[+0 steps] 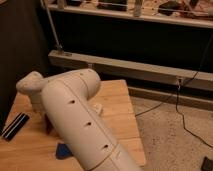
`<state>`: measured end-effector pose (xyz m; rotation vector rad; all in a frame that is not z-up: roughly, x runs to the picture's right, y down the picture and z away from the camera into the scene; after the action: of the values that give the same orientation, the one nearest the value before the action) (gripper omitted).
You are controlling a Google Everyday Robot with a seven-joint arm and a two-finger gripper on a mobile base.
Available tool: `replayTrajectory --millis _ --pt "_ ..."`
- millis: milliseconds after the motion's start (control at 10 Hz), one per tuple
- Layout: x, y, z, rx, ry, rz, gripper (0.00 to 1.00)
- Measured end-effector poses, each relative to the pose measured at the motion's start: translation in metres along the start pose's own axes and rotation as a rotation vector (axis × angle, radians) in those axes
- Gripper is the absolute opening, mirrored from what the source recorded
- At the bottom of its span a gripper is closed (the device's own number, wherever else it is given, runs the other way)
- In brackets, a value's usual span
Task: Place the pepper in the ceramic cup
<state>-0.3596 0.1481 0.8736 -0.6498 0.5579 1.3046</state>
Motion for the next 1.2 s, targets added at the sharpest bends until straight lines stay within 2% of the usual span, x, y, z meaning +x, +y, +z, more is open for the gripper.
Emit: replayTrajectory --millis 300,700,1200 --pt "0.002 0.000 -0.009 -0.014 -0.013 -0.011 0.27" --pt "0.005 -0.005 -0.015 -0.029 -0.011 0.002 0.27" --pt "0.003 0.002 -0.040 -0.078 -0.025 0.001 0.27"
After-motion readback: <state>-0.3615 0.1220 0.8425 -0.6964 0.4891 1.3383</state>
